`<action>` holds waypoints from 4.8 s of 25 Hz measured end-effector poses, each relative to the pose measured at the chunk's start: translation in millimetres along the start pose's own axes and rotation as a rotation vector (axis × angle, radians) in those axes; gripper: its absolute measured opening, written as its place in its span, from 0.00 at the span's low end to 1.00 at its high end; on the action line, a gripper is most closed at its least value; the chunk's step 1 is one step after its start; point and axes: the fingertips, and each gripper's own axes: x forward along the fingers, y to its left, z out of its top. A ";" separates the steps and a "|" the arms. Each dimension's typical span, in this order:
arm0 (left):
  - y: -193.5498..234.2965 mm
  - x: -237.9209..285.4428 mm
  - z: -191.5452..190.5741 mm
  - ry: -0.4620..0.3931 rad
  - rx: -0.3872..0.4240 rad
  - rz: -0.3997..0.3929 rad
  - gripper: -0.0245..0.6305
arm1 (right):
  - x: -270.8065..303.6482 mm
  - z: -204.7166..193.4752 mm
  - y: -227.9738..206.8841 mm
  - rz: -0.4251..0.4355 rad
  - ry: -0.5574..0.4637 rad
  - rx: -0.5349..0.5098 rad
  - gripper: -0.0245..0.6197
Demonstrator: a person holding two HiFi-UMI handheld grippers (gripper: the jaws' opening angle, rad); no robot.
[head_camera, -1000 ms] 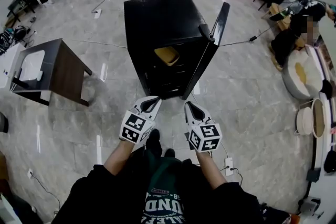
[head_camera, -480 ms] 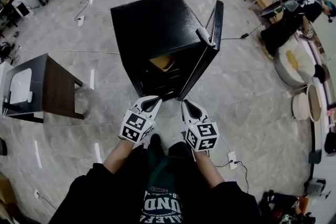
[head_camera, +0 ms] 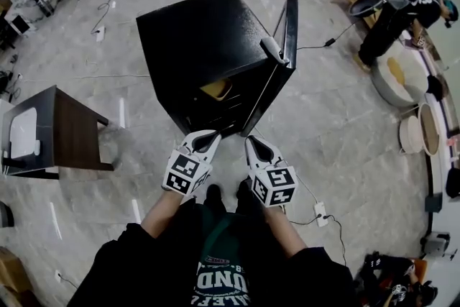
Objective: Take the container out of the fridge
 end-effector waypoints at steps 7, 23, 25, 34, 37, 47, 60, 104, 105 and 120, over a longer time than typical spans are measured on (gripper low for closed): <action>2.9 7.4 -2.3 0.019 0.014 0.002 0.06 | 8.8 -8.9 0.8 0.020 0.016 0.015 0.09; 13.2 32.4 -13.0 0.100 0.084 -0.001 0.06 | 3.6 -24.7 -13.0 0.018 0.045 0.015 0.09; 15.2 39.4 -13.8 0.112 0.103 0.002 0.06 | 2.0 -30.1 -17.5 0.018 0.056 0.021 0.09; 23.4 66.1 -25.0 0.195 0.161 -0.006 0.16 | -4.9 -44.1 -36.3 0.006 0.083 0.056 0.09; 28.9 76.5 -28.4 0.219 0.172 0.001 0.19 | -6.0 -48.2 -43.5 0.000 0.093 0.068 0.09; 40.8 108.2 -54.7 0.325 0.278 0.016 0.26 | -12.2 -59.7 -66.8 -0.021 0.124 0.092 0.09; 56.5 141.3 -72.9 0.399 0.333 0.041 0.33 | -22.2 -68.5 -100.9 -0.069 0.140 0.129 0.09; 139.5 243.7 -154.4 0.712 0.405 0.123 0.33 | -16.3 -92.2 -175.5 -0.120 0.214 0.221 0.10; 143.1 244.1 -158.9 0.726 0.410 0.126 0.33 | -17.5 -92.8 -177.0 -0.124 0.215 0.222 0.09; 158.3 266.6 -171.9 0.772 0.480 0.069 0.30 | -34.6 -105.0 -184.9 -0.179 0.238 0.245 0.09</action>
